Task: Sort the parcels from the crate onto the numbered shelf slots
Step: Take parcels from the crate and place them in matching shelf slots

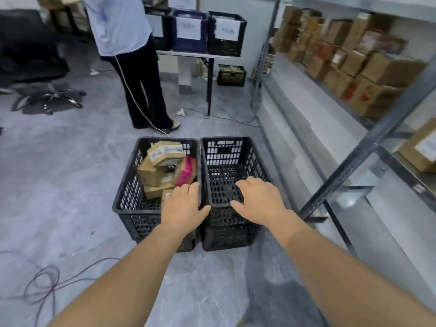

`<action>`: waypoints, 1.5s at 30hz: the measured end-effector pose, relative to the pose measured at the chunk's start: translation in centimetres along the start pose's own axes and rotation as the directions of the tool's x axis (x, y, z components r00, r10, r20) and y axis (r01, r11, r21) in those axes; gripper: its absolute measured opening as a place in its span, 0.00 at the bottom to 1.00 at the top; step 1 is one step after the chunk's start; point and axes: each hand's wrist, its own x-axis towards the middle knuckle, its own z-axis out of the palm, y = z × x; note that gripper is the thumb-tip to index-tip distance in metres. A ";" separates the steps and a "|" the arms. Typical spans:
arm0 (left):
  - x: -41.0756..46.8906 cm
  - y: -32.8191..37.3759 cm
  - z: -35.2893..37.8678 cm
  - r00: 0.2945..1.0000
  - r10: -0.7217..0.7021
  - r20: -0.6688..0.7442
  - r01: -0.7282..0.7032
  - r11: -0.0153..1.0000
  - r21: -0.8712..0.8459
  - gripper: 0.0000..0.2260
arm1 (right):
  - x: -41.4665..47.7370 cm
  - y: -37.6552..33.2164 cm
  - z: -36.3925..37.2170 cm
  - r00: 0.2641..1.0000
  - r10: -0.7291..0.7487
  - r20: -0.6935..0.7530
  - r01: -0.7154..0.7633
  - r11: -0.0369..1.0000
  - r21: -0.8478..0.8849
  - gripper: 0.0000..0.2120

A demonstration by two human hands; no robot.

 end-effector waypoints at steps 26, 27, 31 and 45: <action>23.9 -13.1 3.5 0.966 -0.242 0.088 0.239 0.970 0.050 0.32 | 32.0 0.0 5.3 0.965 -0.214 0.148 0.204 0.975 0.083 0.26; 24.4 -13.8 3.7 0.963 -0.250 0.098 0.246 0.968 0.047 0.32 | 32.8 -0.4 5.6 0.964 -0.213 0.157 0.202 0.976 0.079 0.26; 26.8 -17.0 4.1 0.963 -0.243 0.115 0.240 0.970 0.038 0.31 | 35.9 -2.0 6.4 0.965 -0.182 0.188 0.169 0.982 0.086 0.27; 36.5 -31.7 8.1 0.897 -0.276 0.344 0.311 0.949 -0.052 0.28 | 45.9 -9.2 14.1 0.942 0.040 0.335 -0.102 0.980 0.170 0.22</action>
